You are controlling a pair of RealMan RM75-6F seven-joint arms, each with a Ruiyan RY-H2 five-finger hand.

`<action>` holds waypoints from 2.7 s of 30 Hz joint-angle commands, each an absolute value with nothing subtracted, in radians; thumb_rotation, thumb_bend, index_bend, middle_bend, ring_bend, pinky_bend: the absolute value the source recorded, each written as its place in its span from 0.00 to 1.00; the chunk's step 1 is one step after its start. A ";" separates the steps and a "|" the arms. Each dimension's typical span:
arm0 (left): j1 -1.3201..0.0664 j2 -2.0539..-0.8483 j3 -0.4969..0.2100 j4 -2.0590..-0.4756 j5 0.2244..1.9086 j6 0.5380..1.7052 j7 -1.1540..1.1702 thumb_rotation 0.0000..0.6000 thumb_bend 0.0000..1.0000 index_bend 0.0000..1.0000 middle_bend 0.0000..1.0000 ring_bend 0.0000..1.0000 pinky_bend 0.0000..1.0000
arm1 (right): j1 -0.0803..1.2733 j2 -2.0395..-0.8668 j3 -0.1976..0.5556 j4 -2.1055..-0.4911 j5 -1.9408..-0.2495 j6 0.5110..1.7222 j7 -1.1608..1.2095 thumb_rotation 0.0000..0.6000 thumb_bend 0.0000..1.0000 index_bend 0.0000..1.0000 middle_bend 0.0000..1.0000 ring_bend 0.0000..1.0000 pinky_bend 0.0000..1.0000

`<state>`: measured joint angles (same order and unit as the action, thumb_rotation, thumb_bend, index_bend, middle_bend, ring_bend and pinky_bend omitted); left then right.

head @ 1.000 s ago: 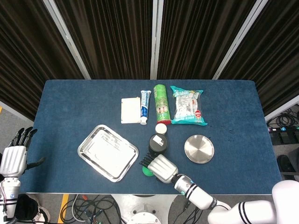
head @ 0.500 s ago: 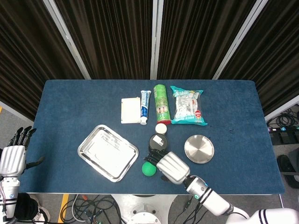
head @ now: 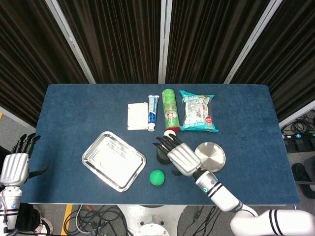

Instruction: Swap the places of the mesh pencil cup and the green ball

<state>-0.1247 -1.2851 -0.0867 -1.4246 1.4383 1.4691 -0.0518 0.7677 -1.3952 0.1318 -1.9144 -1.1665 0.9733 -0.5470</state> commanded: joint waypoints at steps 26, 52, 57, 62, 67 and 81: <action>-0.119 -1.281 -0.088 -1.419 1.439 1.475 -0.066 1.00 0.09 0.13 0.08 0.00 0.21 | 0.908 -1.542 0.136 -1.725 -0.941 0.992 -0.672 1.00 0.11 0.22 0.29 0.21 0.32; -0.138 -1.273 -0.092 -1.456 1.456 1.469 -0.034 1.00 0.09 0.13 0.08 0.00 0.21 | 0.605 -1.215 0.031 -1.957 -1.242 1.325 -0.517 1.00 0.16 0.49 0.42 0.34 0.45; -0.141 -1.277 -0.090 -1.459 1.461 1.469 -0.025 1.00 0.09 0.13 0.08 0.00 0.21 | 0.555 -1.193 -0.005 -1.930 -1.214 1.304 -0.488 1.00 0.16 0.49 0.42 0.34 0.45; -0.140 -1.276 -0.087 -1.462 1.460 1.469 -0.023 1.00 0.09 0.13 0.08 0.00 0.21 | 0.541 -1.218 -0.009 -1.884 -1.199 1.266 -0.484 1.00 0.16 0.49 0.42 0.34 0.45; -0.138 -1.277 -0.086 -1.458 1.457 1.468 -0.026 1.00 0.09 0.13 0.08 0.00 0.21 | 0.545 -1.255 0.002 -1.839 -1.161 1.218 -0.491 1.00 0.16 0.49 0.42 0.34 0.45; -0.135 -1.282 -0.084 -1.445 1.454 1.471 -0.033 1.00 0.09 0.13 0.08 0.00 0.21 | 0.545 -1.285 0.031 -1.790 -1.146 1.145 -0.448 1.00 0.11 0.23 0.23 0.10 0.23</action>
<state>-0.1352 -1.2815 -0.0841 -1.4450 1.4544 1.4708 -0.0328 0.5453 -1.2867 0.0313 -1.7912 -1.1429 1.1503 -0.4521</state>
